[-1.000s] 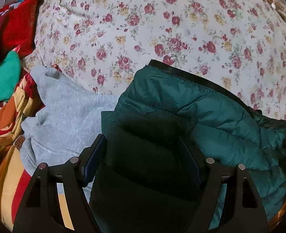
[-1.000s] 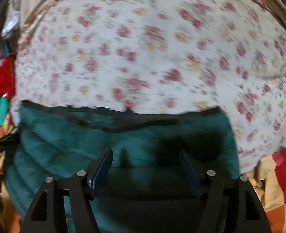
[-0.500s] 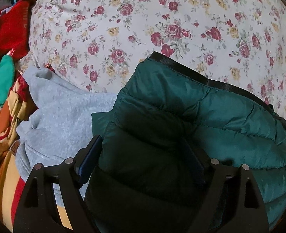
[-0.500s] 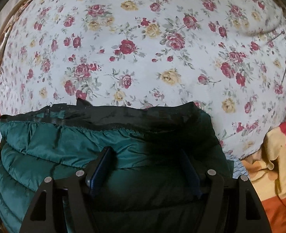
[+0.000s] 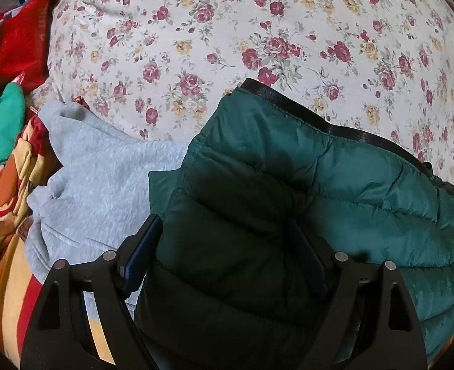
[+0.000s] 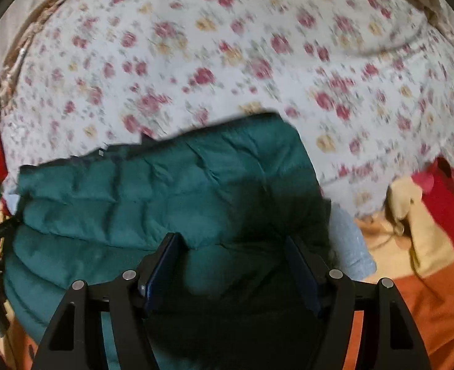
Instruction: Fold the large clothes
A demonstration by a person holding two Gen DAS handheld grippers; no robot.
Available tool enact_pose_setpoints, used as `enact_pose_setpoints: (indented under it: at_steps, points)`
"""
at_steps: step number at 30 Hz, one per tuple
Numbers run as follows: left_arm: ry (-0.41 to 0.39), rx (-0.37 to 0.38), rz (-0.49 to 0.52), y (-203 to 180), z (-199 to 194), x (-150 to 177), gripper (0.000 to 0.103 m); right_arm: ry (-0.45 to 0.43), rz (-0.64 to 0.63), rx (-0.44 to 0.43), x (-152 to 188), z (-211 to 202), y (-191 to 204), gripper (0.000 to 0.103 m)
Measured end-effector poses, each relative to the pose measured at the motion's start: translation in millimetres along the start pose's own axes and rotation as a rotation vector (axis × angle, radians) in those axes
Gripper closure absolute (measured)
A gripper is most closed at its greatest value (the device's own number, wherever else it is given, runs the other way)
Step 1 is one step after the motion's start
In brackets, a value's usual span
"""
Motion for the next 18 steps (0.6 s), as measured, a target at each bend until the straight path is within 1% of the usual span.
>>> enact_pose_setpoints:
  at_steps: [2,4,9,11,14,16,18]
  points:
    - [0.001,-0.005,0.005,-1,-2,1,0.020,0.016,0.039,-0.008,3,11,-1,0.035]
    - [0.009,-0.005,0.012,-1,-6,3,0.020,0.021,0.074,-0.019,2,12,-5,0.035]
    - [0.012,0.017,0.016,1,-22,10,0.020,0.027,0.128,-0.034,3,-4,-16,0.035]
    - [0.003,0.024,0.014,3,-30,14,0.020,-0.001,0.158,-0.057,3,-18,-15,0.035]
    - [-0.003,0.032,0.023,5,-39,19,0.020,-0.038,0.171,-0.082,8,-41,-12,0.035]
    - [0.000,0.039,0.029,6,-45,24,0.020,-0.035,0.162,-0.079,14,-48,-9,0.035]
    - [-0.001,0.044,0.034,6,-51,28,0.020,-0.012,0.135,-0.062,20,-46,-7,0.035]
Point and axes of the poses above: each gripper's, at about its wrist camera, not at the fingertips, and z roughly the way its jaws point, y to its left, x to its underside, the point moved 10 cm from there along z, roughly the way its jaws point, and after that the axes turned 2 degrees about -z, right-handed, at the moved point
